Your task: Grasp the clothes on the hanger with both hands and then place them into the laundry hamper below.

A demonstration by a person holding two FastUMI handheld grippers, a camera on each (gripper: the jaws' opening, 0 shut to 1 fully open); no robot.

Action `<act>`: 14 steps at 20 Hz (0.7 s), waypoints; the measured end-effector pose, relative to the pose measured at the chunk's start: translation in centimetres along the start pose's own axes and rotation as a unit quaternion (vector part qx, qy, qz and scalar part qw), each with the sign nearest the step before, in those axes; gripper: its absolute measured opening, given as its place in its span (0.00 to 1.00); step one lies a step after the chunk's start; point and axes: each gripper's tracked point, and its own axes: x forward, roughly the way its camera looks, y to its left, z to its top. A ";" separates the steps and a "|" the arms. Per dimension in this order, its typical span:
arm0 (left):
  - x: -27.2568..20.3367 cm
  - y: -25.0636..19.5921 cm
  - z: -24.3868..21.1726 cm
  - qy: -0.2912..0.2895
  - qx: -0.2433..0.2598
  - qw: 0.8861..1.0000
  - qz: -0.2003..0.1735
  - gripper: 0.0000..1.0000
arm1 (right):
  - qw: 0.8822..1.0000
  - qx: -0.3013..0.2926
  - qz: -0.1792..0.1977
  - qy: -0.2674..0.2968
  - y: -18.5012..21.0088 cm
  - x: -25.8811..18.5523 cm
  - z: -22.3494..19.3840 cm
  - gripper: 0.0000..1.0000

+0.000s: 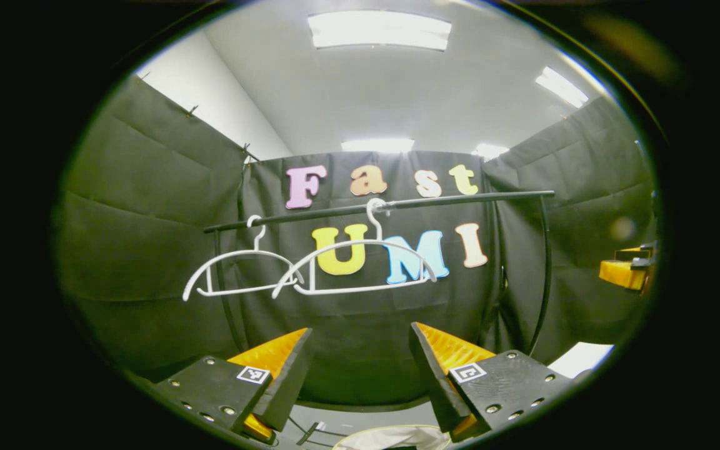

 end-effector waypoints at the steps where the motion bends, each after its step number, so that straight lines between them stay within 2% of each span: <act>1: -0.2 0.3 0.0 -0.001 0.003 1.000 0.002 0.88 | 1.000 0.000 -0.006 -0.005 -0.4 -0.1 0.2 0.98; 6: -0.8 0.5 0.0 -0.003 -0.005 1.000 0.009 0.88 | 1.000 0.002 -0.005 -0.023 0.0 -0.2 1.1 0.96; 14: -1.5 1.5 0.3 -0.009 0.000 1.000 0.018 0.88 | 1.000 -0.001 0.000 -0.021 0.8 -0.1 1.2 0.98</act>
